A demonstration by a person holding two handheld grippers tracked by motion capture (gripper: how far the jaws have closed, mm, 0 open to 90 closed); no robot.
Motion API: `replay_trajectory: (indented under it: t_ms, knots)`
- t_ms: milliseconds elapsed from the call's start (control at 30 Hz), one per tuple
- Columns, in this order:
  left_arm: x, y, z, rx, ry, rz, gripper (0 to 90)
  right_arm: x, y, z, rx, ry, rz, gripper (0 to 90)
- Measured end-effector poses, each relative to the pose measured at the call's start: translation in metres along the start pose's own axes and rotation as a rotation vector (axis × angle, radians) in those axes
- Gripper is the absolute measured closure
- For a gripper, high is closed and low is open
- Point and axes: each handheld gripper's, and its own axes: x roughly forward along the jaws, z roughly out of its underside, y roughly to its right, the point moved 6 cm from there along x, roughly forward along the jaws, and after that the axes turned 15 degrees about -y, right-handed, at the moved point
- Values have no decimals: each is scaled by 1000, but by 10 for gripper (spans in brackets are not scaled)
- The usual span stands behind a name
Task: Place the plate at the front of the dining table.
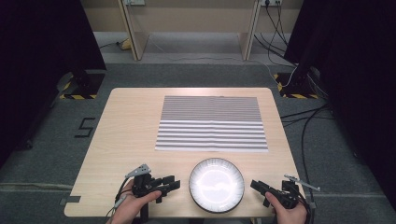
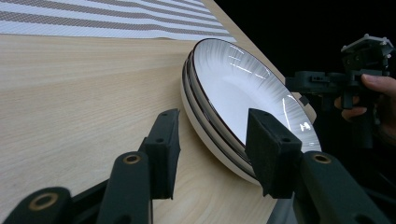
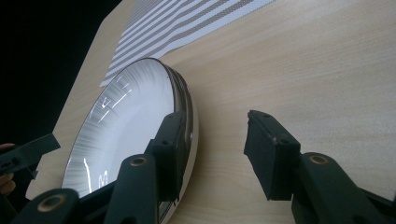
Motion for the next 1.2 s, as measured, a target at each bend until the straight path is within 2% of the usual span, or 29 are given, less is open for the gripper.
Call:
replay_trajectory:
  t_ms: [233,367,500,633,800,867,1000,1200]
  knots:
    - [9,6,-4,15,-25,-3,563,0,-13,-8,-40,-20,2,634]
    - [15,10,-6,20,-45,8,582,3,-18,-13,-45,-36,3,642]
    - [20,10,-7,15,-63,-1,608,2,-24,-18,-63,-44,12,642]
    - [24,14,-10,14,-65,12,608,2,-25,-19,-55,-39,7,641]
    - [29,13,-11,8,-80,2,614,5,-27,-18,-60,-54,2,649]
    - [33,11,-10,-18,-93,-3,625,7,-28,-18,-67,-55,3,653]
    - [39,13,-8,-29,-105,1,622,12,-28,-17,-58,-78,-1,667]
    - [44,12,-8,-31,-130,-32,661,14,-31,-16,-60,-101,4,690]
